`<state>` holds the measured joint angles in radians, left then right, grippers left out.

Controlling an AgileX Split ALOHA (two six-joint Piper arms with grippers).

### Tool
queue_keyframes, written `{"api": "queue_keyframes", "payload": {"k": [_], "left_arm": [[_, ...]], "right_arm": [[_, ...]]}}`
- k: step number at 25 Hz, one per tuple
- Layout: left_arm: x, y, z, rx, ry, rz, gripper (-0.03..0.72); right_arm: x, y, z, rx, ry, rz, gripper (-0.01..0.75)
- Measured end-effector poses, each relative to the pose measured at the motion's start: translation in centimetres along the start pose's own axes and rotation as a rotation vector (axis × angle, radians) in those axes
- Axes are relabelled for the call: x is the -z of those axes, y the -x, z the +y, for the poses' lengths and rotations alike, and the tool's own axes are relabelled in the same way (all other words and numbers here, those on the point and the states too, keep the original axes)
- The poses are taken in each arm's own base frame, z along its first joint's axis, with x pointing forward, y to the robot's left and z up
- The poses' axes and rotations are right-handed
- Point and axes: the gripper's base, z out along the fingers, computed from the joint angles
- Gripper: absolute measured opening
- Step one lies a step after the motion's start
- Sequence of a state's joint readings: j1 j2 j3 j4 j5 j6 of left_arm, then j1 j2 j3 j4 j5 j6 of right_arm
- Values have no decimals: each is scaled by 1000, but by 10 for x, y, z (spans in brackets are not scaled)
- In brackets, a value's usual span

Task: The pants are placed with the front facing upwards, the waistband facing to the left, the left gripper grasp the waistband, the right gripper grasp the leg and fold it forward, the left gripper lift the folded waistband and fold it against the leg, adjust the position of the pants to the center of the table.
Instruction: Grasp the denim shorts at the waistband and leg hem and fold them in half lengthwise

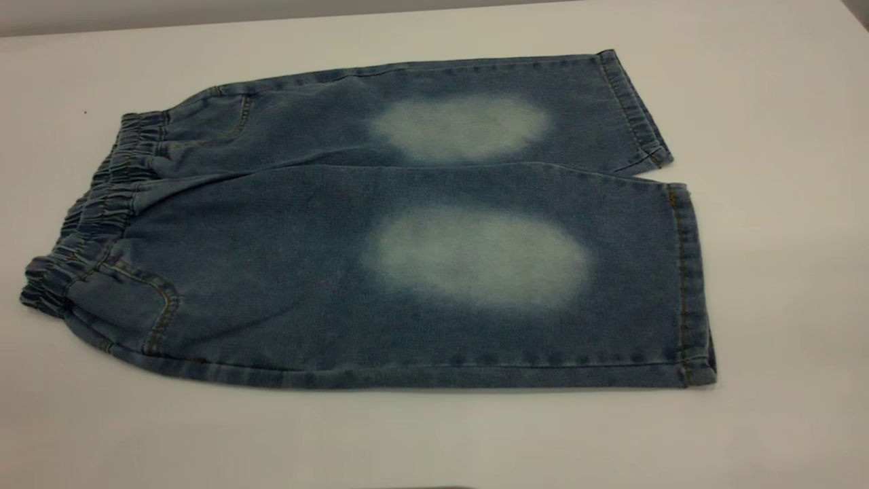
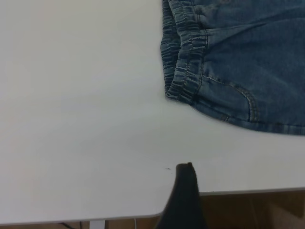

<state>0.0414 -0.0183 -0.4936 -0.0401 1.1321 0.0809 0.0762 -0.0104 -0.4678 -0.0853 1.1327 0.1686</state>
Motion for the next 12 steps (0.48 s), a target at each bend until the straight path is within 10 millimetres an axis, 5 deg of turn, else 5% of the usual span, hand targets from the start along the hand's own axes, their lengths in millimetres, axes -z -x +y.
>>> {"api": "queue_keyframes", "payload": {"k": [12], "left_arm": [[0,0,0,0,0,-1,570]], "right_arm": [[-2,1,1,-5,11,17,378]]}}
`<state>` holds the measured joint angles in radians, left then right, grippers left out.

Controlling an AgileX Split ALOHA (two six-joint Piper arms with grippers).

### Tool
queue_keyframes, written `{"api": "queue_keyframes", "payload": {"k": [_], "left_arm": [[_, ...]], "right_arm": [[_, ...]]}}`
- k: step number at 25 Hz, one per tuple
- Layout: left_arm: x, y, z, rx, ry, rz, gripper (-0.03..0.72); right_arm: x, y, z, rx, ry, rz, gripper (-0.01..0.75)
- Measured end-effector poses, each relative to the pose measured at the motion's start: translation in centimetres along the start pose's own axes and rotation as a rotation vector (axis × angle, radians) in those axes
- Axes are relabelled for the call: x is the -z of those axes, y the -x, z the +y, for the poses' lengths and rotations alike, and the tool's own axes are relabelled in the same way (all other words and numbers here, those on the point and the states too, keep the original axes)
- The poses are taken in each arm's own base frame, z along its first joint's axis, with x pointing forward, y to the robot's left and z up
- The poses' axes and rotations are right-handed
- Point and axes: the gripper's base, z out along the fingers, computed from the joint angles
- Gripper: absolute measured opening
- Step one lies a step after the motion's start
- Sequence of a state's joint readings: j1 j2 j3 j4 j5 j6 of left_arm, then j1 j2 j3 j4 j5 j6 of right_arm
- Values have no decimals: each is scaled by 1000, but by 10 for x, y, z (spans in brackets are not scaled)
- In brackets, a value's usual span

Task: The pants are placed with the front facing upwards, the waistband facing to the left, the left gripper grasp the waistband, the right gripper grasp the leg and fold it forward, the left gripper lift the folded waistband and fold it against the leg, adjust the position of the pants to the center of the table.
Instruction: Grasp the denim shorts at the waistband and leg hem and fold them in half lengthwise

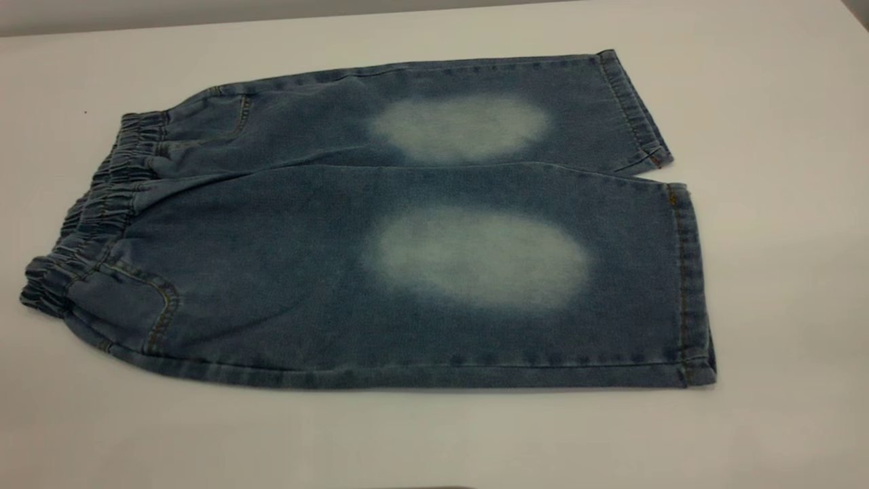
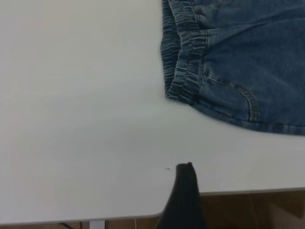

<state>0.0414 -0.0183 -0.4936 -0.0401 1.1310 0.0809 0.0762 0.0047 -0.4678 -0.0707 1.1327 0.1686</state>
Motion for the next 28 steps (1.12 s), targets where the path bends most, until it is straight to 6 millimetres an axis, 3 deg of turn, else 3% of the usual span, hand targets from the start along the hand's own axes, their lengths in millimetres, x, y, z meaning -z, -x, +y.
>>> {"api": "queue_keyframes", "payload": {"k": [3,7,14,22,28], "left_arm": [[1,7,0,27,2,-22,570],[-13,39,3,76,2,9,570],[-85,84,9,173,11,226,570],[-176,82,13,237,34,442,570],[-229,71,14,269,52,581,570]], "right_arm": [[-7,10,5,-6,29,60,378],[-29,41,17,0,90,123,378],[-103,69,38,54,205,269,437],[-173,63,53,-10,302,457,476],[-204,53,63,-90,389,530,476]]}}
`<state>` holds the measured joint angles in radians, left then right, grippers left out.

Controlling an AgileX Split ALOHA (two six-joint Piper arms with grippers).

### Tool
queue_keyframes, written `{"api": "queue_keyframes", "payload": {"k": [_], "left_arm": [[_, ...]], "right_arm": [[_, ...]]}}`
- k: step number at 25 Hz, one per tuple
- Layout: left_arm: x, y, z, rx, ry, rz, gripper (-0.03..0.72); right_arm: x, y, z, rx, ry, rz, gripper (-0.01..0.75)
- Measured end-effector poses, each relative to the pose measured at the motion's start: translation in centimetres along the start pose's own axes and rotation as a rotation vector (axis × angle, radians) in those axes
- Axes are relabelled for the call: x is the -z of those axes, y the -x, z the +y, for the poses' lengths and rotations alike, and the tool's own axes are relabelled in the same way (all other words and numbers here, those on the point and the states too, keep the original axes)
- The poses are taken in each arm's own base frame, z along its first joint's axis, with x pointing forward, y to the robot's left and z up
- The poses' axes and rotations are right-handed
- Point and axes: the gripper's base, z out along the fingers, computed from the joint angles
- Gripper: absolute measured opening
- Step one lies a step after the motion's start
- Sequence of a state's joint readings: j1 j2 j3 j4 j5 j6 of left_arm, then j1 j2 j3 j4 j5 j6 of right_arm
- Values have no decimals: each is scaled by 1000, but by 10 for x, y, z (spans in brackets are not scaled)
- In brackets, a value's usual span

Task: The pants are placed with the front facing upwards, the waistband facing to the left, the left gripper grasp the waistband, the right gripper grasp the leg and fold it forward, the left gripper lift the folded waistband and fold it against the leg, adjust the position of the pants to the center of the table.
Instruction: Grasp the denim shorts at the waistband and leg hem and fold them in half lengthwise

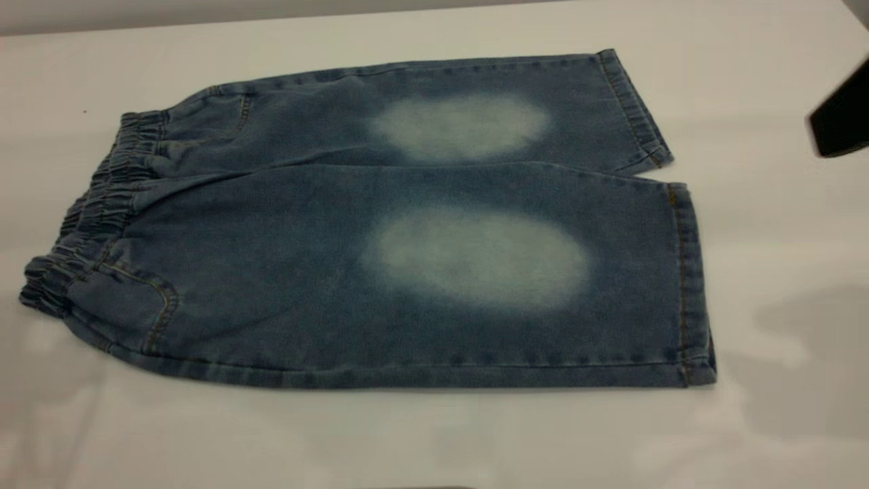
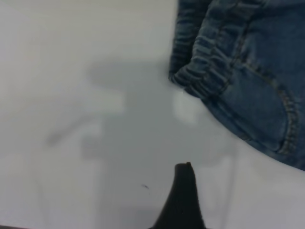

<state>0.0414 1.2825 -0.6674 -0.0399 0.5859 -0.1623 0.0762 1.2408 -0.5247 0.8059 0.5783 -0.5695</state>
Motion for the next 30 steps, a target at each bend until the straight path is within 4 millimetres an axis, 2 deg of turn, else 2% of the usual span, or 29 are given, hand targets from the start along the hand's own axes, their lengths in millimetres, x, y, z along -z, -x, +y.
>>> {"api": "queue_keyframes", "payload": {"k": [7,11,16,25,30], "left_arm": [[-65,18,-2,52,40,172,570],[-95,23,-2,79,55,223,570],[-129,20,-2,105,66,286,570],[-165,12,1,165,69,280,570],[-174,10,-1,180,64,262,570]], "right_arm": [[-21,8,0,-28,92,-19,477],[-22,10,1,-16,109,-46,477],[-22,11,1,-3,109,-55,477],[-22,11,1,-3,109,-57,477],[-22,11,1,-3,110,-56,477]]}}
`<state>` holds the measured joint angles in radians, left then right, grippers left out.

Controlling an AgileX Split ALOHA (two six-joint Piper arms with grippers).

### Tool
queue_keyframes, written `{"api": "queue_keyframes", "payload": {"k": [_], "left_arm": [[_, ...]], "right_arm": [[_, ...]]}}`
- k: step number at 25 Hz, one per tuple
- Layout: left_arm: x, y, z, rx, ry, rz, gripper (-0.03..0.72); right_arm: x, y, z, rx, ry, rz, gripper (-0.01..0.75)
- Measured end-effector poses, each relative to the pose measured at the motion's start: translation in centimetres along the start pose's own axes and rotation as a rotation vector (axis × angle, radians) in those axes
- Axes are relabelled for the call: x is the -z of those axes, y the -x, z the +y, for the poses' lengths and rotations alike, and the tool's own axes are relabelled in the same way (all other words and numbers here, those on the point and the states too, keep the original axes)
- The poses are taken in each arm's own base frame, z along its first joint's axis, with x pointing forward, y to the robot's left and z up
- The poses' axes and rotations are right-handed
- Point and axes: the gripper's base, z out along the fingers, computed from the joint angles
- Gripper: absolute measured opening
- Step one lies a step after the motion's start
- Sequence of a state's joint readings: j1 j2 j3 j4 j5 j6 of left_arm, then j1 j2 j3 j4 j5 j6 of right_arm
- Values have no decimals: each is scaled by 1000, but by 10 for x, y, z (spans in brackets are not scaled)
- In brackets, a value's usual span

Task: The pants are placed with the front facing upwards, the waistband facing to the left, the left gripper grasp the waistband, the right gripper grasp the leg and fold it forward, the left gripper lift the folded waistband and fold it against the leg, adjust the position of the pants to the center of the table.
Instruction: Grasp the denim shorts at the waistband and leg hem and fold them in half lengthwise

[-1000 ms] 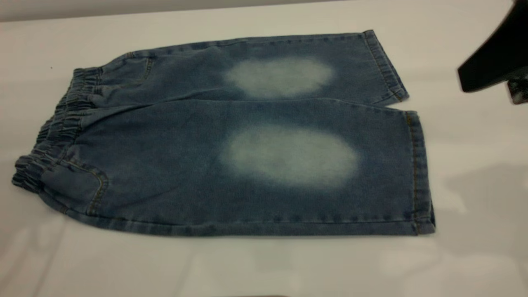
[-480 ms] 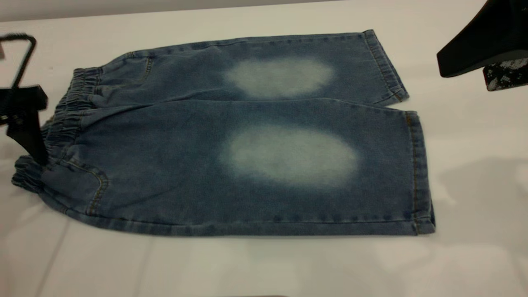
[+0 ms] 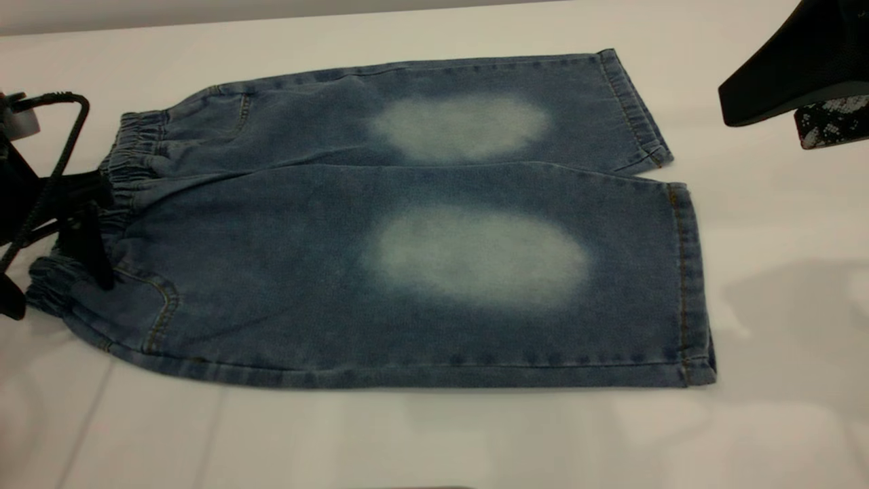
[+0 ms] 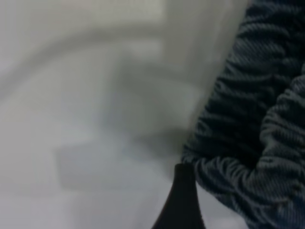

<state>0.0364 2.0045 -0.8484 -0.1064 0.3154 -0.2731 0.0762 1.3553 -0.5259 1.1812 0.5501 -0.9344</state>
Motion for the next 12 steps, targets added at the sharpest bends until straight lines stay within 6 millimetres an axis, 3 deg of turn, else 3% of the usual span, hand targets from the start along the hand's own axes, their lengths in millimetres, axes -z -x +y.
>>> {"api": "queue_keyframes", "payload": {"k": [6,9,12], "left_arm": [[-6,0,-1,2,1,4,513],[-6,1,-1,3,-2,1,389],[-6,1,-2,6,-6,-7,195]], "right_arm": [[0,0,1,-4,8,5,477],[-3,-9,0,-72,34,50,477],[-14,-27,-7,-172,40,128,477]]}}
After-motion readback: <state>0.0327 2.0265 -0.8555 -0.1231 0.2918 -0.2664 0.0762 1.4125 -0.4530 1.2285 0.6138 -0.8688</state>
